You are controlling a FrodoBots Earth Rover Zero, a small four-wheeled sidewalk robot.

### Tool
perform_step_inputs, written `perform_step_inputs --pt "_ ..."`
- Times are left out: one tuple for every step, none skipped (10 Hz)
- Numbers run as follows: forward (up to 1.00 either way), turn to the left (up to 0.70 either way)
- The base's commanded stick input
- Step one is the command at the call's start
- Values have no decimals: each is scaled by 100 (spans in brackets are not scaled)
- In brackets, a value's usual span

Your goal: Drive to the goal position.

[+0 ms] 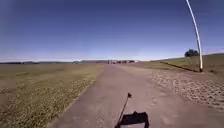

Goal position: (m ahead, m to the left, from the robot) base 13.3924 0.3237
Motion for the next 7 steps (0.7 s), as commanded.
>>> perform_step_inputs --pt "100 0" --pt "100 7" --pt "100 18" --pt "100 40" --pt "100 40" --pt "100 0" --pt "100 0"
